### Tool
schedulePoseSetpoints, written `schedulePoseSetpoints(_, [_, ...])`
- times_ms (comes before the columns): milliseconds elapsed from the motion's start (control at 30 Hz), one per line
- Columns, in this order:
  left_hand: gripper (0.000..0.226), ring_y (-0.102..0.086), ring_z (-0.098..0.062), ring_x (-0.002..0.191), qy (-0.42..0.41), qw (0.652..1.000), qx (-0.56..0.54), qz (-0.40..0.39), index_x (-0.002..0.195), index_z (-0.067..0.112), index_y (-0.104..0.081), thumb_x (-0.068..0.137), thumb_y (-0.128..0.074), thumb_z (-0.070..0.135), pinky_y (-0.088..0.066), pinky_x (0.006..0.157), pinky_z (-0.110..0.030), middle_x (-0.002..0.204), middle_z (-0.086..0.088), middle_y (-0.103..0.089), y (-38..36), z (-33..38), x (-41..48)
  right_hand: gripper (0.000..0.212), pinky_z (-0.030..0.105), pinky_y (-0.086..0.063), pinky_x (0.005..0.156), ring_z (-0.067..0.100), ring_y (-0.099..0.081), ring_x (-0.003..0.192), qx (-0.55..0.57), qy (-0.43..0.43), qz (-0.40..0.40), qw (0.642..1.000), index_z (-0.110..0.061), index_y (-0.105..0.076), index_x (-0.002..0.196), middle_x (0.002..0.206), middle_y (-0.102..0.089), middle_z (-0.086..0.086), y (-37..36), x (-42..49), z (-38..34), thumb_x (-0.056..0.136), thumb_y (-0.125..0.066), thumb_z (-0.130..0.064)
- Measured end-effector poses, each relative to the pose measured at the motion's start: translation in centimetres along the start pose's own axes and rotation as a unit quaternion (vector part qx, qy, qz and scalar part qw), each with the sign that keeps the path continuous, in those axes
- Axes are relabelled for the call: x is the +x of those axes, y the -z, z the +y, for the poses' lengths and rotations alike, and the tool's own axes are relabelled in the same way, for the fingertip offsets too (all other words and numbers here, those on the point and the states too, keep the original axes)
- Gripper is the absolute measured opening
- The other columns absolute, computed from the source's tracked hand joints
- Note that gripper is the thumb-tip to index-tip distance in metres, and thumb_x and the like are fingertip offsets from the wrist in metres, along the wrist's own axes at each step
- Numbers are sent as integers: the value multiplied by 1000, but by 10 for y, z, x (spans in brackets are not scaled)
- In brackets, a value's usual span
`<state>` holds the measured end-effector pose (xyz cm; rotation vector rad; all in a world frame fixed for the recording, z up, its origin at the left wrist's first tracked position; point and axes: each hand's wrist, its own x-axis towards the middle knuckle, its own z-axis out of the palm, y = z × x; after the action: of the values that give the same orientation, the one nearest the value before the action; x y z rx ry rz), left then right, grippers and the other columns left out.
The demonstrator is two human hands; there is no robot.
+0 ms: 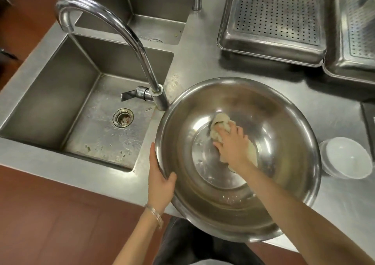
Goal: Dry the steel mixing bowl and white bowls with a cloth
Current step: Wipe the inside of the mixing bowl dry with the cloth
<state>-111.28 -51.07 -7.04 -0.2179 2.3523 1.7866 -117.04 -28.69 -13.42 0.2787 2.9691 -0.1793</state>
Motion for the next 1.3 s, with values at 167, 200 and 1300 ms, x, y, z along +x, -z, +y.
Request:
schedulePoseSetpoints(167, [84, -31, -9, 132, -19, 999, 29, -4, 146, 16, -18, 74, -50, -14, -29, 102, -12, 149, 0, -29, 12, 6, 42, 48, 41, -33, 95, 28, -36, 126, 24, 309, -124, 943, -40, -56, 121, 143, -39, 0, -1, -48, -17, 79, -64, -18])
schedulePoseSetpoints(200, [84, -33, -12, 131, -27, 999, 37, -16, 146, 15, -18, 74, -51, -13, -30, 101, -15, 149, -2, -30, 15, 9, 49, 45, 39, -32, 95, 25, -37, 125, 28, 331, -165, 929, -40, -57, 119, 142, -40, -3, 2, -53, -13, 80, -63, -18])
schedulePoseSetpoints(1300, [53, -52, -17, 121, 118, 938, -316, -80, 135, 20, -44, 97, -23, 49, -44, 97, -34, 130, 0, -57, 5, 25, 81, 38, 16, -30, 96, 9, -44, 111, 289, 281, -336, 851, -30, -55, 126, 124, -46, 0, 85, -87, -30, 90, -57, -20])
